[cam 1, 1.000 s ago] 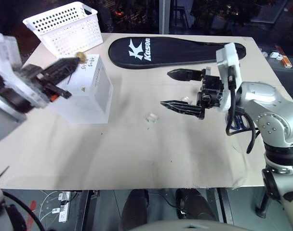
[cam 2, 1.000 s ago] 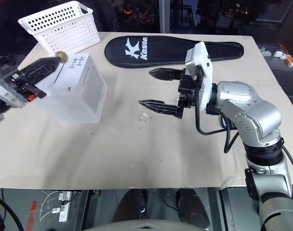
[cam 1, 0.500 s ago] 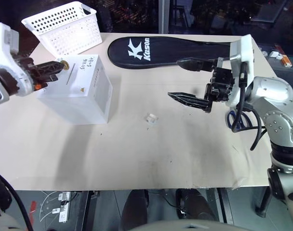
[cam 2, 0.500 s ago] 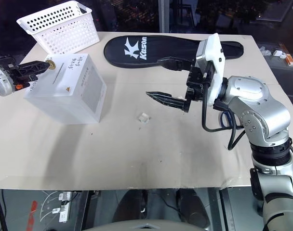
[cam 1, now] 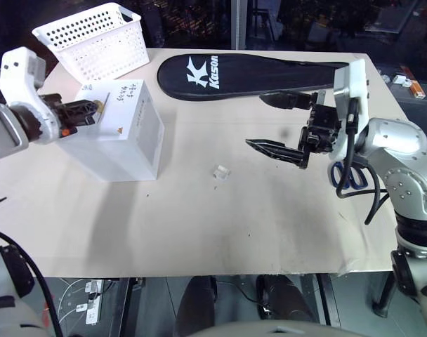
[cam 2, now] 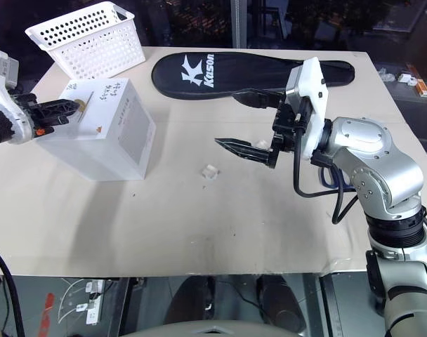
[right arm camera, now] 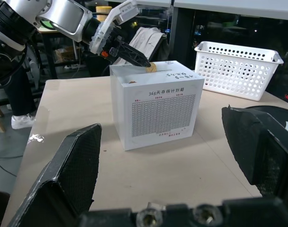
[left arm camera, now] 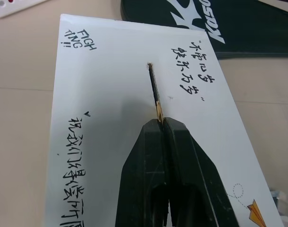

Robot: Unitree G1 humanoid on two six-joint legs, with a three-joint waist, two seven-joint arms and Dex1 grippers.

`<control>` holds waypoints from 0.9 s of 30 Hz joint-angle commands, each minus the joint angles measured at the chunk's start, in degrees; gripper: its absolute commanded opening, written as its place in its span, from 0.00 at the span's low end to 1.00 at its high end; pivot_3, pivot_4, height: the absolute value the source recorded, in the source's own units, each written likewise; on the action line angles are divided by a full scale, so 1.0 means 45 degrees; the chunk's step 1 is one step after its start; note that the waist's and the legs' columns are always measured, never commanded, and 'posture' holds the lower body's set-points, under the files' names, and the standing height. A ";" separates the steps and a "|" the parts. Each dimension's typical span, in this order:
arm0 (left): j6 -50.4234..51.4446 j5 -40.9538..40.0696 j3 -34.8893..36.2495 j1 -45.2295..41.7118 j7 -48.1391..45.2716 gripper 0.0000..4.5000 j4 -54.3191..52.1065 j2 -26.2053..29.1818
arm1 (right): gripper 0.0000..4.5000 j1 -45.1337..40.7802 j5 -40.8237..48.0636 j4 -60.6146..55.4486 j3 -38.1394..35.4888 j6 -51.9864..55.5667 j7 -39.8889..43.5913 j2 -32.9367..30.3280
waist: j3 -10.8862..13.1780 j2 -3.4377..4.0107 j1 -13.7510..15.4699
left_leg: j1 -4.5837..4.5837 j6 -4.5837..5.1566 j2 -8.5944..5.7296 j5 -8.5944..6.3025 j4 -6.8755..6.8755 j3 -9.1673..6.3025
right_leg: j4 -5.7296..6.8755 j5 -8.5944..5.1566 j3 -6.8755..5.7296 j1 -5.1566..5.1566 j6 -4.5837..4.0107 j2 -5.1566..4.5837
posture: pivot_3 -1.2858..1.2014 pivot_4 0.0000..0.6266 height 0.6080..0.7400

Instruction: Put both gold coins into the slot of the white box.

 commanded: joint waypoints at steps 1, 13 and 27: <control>0.0235 0.0521 0.0262 -0.0052 -0.0105 0.13 -0.0674 -0.0070 | 1.00 -0.0068 0.0072 -0.0482 -0.0358 -0.0240 -0.0050 -0.0125 | 0.0001 0.0000 0.0006 | 0.0000 0.0000 -0.0001 0.0000 0.0000 0.0000 | 0.0000 0.0000 0.0001 0.0000 0.0000 -0.0001 | 0.52 0.24 0.90; -0.2103 -0.0392 0.2009 -0.0157 -0.1622 0.62 -0.4564 -0.2580 | 1.00 0.0469 -0.0236 -0.0610 -0.0498 -0.0245 -0.0531 -0.0262 | -0.0002 -0.0004 0.0113 | -0.0015 -0.0022 -0.0014 0.0013 0.0010 -0.0013 | -0.0006 0.0001 -0.0011 0.0007 0.0000 -0.0018 | 0.52 0.24 0.90; -0.6419 0.1384 0.1264 0.8925 -0.6825 0.88 -0.9326 -0.4052 | 1.00 0.8973 -0.0925 -0.4325 -0.3840 0.0192 -0.1458 -0.2482 | -0.0019 0.0007 0.0285 | 0.0040 -0.0002 -0.0028 0.0001 0.0007 -0.0016 | -0.0022 -0.0006 -0.0006 0.0068 0.0000 -0.0027 | 0.52 0.24 0.90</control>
